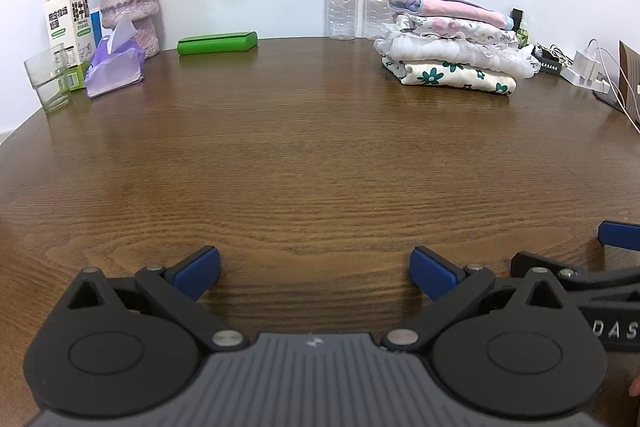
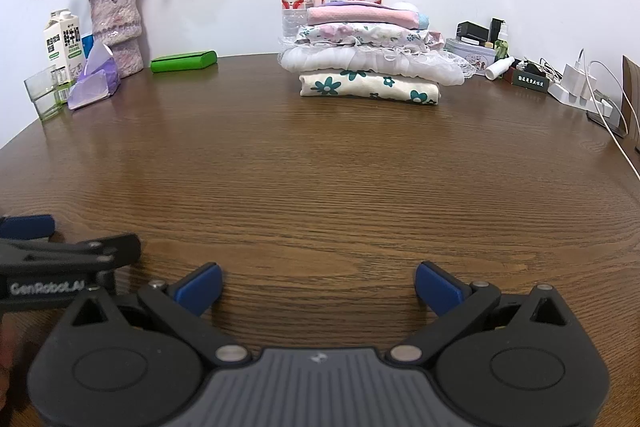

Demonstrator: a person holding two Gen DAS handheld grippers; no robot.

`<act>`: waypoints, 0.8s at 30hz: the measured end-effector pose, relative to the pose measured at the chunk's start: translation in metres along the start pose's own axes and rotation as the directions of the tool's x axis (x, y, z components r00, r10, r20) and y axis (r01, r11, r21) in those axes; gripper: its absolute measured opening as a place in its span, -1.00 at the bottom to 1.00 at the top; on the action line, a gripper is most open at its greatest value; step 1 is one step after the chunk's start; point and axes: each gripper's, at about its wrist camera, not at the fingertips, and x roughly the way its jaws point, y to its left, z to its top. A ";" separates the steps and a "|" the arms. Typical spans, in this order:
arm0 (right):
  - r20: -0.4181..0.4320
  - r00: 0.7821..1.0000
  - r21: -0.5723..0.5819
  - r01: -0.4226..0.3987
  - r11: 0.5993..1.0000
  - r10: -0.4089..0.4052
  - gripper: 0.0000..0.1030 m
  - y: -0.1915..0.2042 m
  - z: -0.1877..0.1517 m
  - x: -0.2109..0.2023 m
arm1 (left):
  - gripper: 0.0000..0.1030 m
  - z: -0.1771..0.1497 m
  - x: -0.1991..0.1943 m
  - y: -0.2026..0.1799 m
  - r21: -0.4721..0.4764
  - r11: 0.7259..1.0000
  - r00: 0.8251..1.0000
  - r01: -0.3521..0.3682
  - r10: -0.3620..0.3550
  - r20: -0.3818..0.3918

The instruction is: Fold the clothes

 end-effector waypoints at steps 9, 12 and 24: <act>-0.006 1.000 0.006 0.010 1.000 -0.010 1.00 -0.001 0.001 0.002 | 1.00 0.002 -0.004 0.004 -0.038 0.999 0.998 0.004 -0.002 0.060; -0.008 1.000 0.007 0.014 1.000 -0.013 1.00 -0.001 0.001 0.002 | 1.00 -0.002 -0.004 0.006 -0.030 1.000 0.998 0.005 -0.003 0.060; -0.012 1.000 0.014 0.023 1.000 -0.023 1.00 -0.001 0.002 0.005 | 1.00 -0.001 -0.005 0.009 -0.023 1.000 0.999 0.008 -0.007 0.049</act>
